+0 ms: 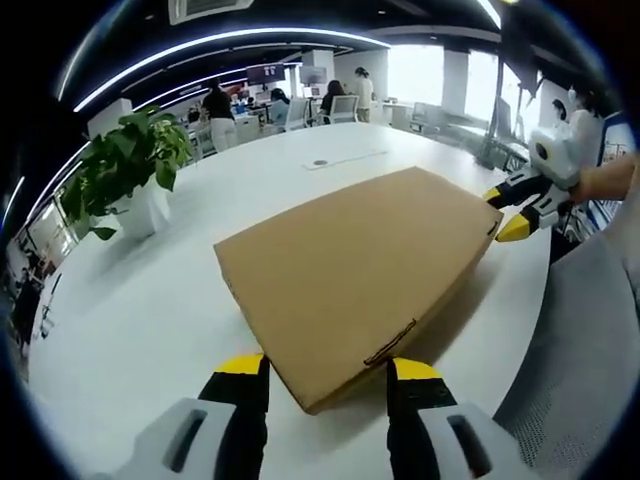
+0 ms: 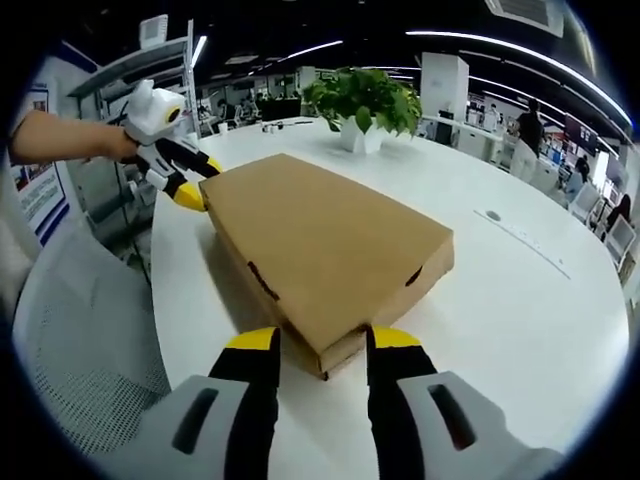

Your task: Operate the shoe box by opening the lid, removing the specified soft item, and placing it in the target area until the item is outside and the box remains undamaged.

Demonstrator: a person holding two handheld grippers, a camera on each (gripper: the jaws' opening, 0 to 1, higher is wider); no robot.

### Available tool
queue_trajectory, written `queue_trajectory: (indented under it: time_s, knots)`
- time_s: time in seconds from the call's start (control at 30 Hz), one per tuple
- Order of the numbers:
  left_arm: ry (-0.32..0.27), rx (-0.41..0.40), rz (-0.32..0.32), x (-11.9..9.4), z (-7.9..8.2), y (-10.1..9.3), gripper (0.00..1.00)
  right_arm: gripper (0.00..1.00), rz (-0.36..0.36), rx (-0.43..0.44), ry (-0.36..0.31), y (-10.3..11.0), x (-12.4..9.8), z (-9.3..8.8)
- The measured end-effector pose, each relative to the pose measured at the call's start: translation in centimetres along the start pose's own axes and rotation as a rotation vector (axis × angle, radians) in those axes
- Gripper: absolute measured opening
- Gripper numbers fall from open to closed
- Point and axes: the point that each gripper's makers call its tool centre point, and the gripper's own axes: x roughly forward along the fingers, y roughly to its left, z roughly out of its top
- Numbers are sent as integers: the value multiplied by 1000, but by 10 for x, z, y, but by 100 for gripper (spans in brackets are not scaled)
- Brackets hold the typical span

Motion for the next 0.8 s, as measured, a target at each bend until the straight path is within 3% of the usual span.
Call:
queue_trajectory:
  time_s: [0.23,0.5,0.6,0.8]
  knots:
    - [11,8,-8,-4,-5,6,47,31,13,-5,-5,13,1,0]
    - [17,5,-9,-4,-5,6,47,31,5,-4,-9,11,1,1]
    - [9,-59,-14,-4,-2,4,50,30,5,-5,-11,10,1,1]
    - [12,-45,-8,-5,-4,3,49,29,9,-5,-13,7,1,0]
